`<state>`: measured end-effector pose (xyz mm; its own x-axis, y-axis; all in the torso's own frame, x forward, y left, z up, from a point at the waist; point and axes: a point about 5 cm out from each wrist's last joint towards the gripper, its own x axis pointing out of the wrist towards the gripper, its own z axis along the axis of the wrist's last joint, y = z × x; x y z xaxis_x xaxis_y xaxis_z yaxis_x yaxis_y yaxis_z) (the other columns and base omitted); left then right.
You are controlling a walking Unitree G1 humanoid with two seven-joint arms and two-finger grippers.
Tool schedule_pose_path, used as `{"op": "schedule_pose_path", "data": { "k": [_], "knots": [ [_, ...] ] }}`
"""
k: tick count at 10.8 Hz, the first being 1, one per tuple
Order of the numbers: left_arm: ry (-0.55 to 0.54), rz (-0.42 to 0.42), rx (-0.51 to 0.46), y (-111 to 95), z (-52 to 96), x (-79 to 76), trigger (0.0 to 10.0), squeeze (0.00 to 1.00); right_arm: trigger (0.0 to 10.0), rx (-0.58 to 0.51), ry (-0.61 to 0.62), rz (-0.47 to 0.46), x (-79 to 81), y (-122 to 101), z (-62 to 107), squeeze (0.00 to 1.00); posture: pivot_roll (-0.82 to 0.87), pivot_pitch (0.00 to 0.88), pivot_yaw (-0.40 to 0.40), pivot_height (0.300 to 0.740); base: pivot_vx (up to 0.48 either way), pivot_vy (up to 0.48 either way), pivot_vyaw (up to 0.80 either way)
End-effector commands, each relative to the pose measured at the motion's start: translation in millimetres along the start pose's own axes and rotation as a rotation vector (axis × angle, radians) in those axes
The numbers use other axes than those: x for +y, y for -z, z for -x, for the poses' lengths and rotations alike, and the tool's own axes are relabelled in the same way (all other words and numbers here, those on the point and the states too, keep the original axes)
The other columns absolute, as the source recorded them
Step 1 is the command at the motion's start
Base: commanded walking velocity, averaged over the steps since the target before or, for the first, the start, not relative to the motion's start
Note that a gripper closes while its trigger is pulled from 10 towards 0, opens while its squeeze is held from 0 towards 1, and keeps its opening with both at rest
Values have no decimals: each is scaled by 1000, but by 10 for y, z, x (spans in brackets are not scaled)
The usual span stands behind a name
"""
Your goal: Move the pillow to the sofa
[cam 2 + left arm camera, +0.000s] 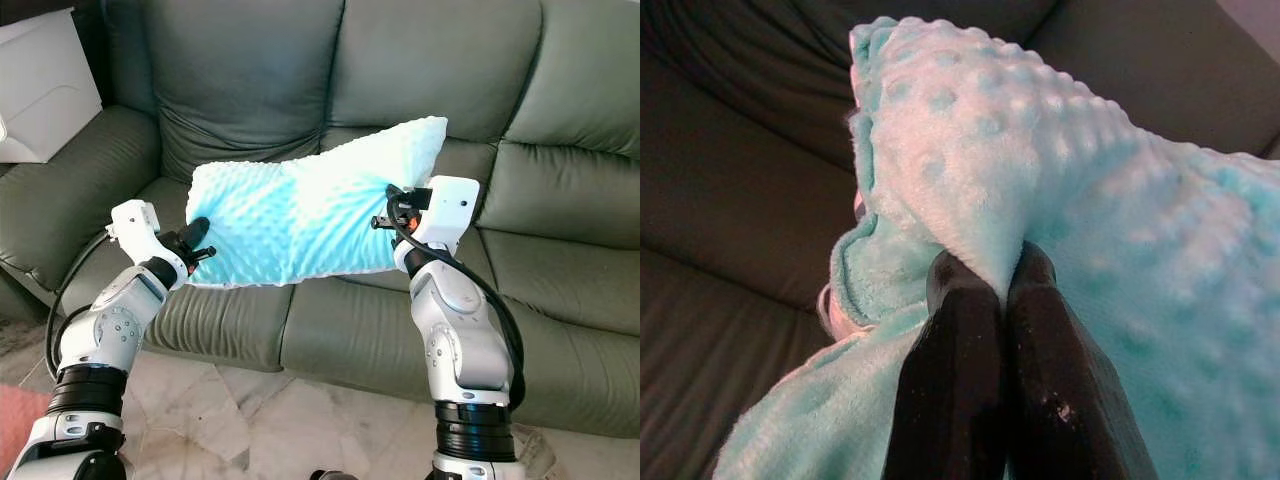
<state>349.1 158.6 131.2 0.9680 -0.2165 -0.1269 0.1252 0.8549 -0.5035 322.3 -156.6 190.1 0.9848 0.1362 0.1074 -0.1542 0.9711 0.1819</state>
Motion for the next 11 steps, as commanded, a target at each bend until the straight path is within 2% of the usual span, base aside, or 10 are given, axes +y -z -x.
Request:
{"op": "schedule_pose_path", "data": {
  "k": [1,3,11],
  "knots": [
    [18,4,-6,-51,-25,-50,10000,0,10000,-17,-2,12,-5,-43,4,0,-176,104,-37,740,0,0,0],
    [17,17,0,-45,-26,-49,10000,0,10000,-16,-2,14,-11,-47,5,0,-178,105,-38,740,0,0,0],
    [28,31,15,-30,-28,-68,10000,0,10000,-16,3,15,-14,-50,6,0,-180,109,-36,740,0,-321,0]
  ]
}}
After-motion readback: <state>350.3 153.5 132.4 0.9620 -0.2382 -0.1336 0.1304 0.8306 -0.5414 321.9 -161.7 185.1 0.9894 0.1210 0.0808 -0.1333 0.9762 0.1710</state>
